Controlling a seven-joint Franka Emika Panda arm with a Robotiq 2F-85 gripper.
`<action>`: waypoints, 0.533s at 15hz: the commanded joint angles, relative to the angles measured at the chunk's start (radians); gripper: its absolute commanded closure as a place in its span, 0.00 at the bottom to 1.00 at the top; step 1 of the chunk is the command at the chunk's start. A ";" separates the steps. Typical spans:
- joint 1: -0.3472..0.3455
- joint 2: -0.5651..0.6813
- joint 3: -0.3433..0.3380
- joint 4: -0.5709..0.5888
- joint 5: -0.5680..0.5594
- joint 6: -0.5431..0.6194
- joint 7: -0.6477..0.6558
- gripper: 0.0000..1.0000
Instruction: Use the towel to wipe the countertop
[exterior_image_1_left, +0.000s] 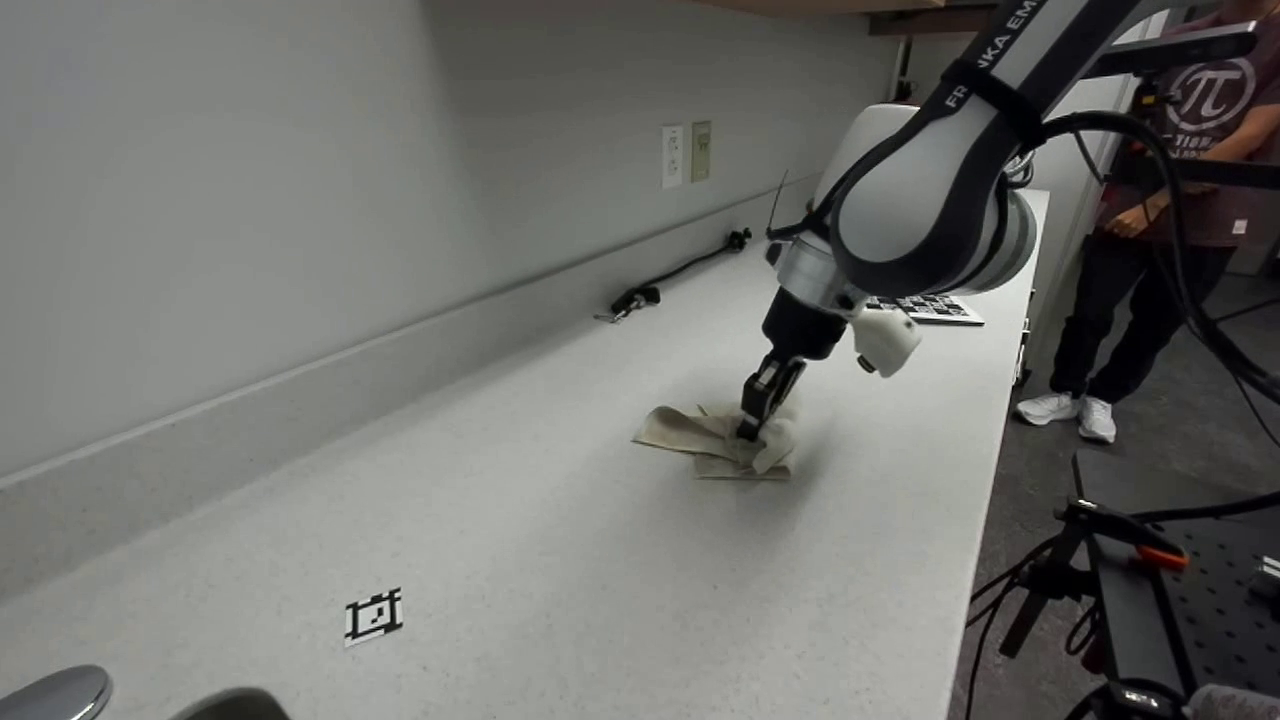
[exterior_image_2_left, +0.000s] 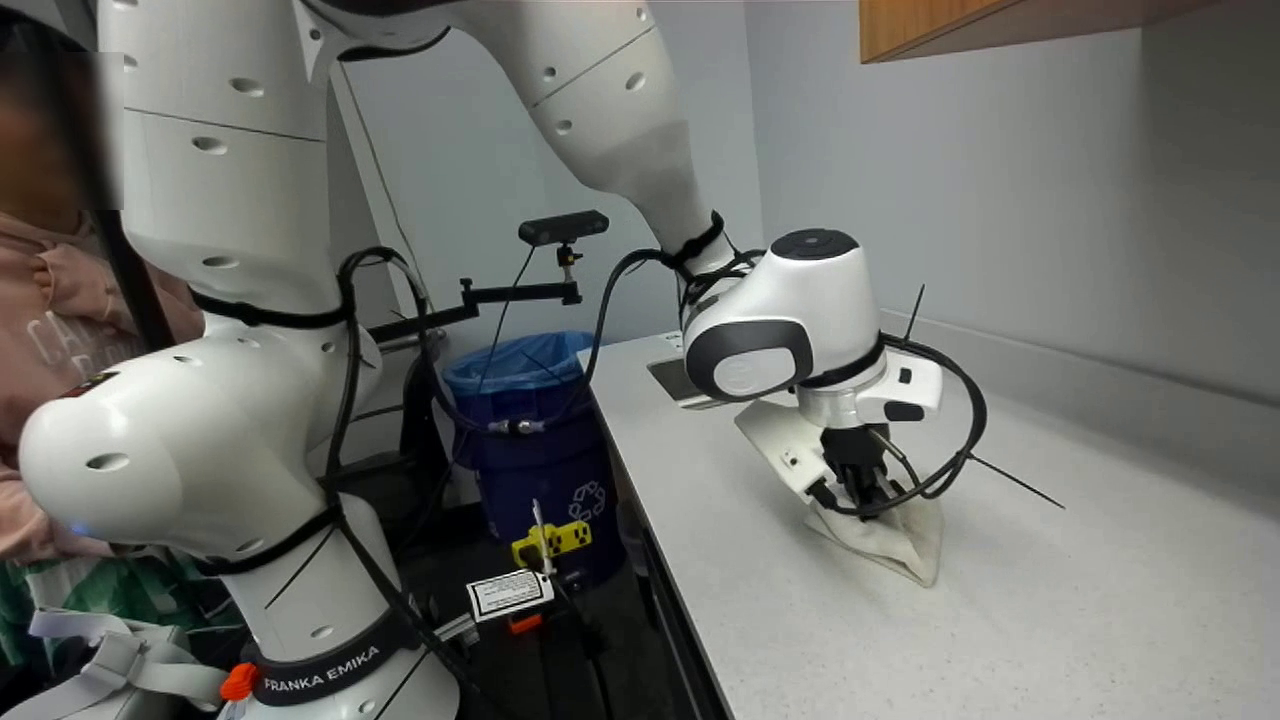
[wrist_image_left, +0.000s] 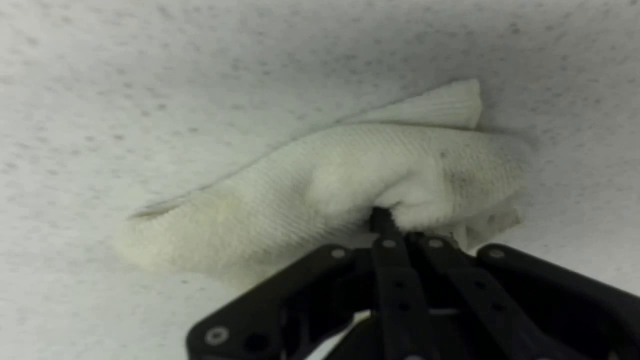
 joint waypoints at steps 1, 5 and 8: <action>-0.056 -0.037 -0.018 -0.050 0.031 0.033 0.000 0.99; -0.038 0.004 0.022 -0.036 0.028 0.002 0.013 0.99; -0.014 0.032 0.096 -0.038 0.031 -0.016 0.006 0.99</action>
